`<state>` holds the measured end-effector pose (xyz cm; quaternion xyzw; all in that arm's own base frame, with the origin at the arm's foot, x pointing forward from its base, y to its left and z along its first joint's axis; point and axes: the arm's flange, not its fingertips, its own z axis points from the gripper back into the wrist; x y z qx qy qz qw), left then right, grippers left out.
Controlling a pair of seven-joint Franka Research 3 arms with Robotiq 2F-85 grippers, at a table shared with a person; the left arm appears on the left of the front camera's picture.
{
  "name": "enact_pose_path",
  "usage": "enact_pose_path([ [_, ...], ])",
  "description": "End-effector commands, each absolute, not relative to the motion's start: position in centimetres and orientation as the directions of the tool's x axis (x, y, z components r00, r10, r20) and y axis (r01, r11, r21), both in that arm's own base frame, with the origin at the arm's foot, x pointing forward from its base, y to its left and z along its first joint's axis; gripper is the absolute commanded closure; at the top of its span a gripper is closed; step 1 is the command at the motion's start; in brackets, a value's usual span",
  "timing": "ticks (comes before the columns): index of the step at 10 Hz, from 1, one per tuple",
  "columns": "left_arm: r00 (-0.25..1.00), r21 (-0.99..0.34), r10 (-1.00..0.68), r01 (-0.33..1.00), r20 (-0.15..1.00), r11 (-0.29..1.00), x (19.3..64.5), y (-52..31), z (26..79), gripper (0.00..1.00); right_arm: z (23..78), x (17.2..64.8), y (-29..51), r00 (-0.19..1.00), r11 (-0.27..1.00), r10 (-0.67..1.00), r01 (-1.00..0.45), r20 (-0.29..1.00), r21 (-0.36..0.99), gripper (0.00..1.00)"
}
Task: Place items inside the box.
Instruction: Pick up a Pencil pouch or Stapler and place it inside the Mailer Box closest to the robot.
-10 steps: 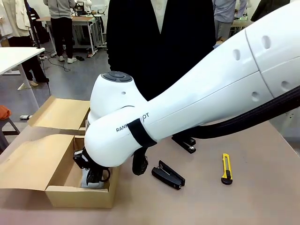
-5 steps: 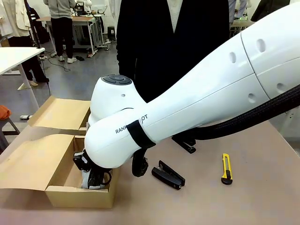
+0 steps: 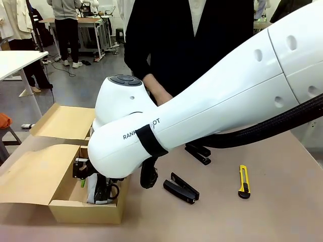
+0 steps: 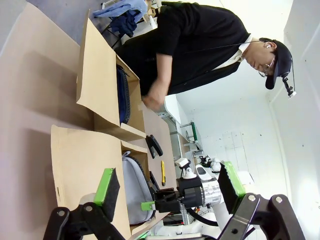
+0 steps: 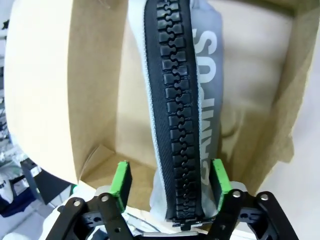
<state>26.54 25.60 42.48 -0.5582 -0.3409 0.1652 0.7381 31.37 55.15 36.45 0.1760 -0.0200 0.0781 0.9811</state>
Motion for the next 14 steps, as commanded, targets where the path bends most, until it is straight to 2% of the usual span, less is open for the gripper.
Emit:
enact_pose_path([
  [1, 0.702, -0.933, 0.627, 0.164, 0.338, 0.320, 26.6, 25.6, 42.5, 0.00, 36.7, 30.9, 54.5, 0.985, 0.919, 0.161, -0.173, 0.062, 0.353, 0.00],
  [4, 0.702, -0.933, 0.627, 0.164, 0.338, 0.320, 26.6, 25.6, 42.5, 0.00, 39.1, 30.8, 53.1, 0.974, 0.917, 0.196, -0.224, 0.117, 0.330, 0.00],
  [7, 0.702, -0.933, 0.627, 0.164, 0.338, 0.320, 26.6, 25.6, 42.5, 0.00, 46.1, 29.8, 48.5, 0.933, 0.861, 0.338, -0.360, 0.124, 0.358, 0.00],
  [13, 0.702, -0.933, 0.627, 0.164, 0.338, 0.320, 26.6, 25.6, 42.5, 0.00, 46.2, 30.4, 47.4, 0.924, 0.853, 0.369, -0.378, 0.097, 0.361, 0.00],
  [14, 0.702, -0.933, 0.627, 0.164, 0.338, 0.320, 26.6, 25.6, 42.5, 0.00, 47.0, 30.5, 45.3, 0.921, 0.847, 0.378, -0.384, 0.091, 0.369, 0.00],
])
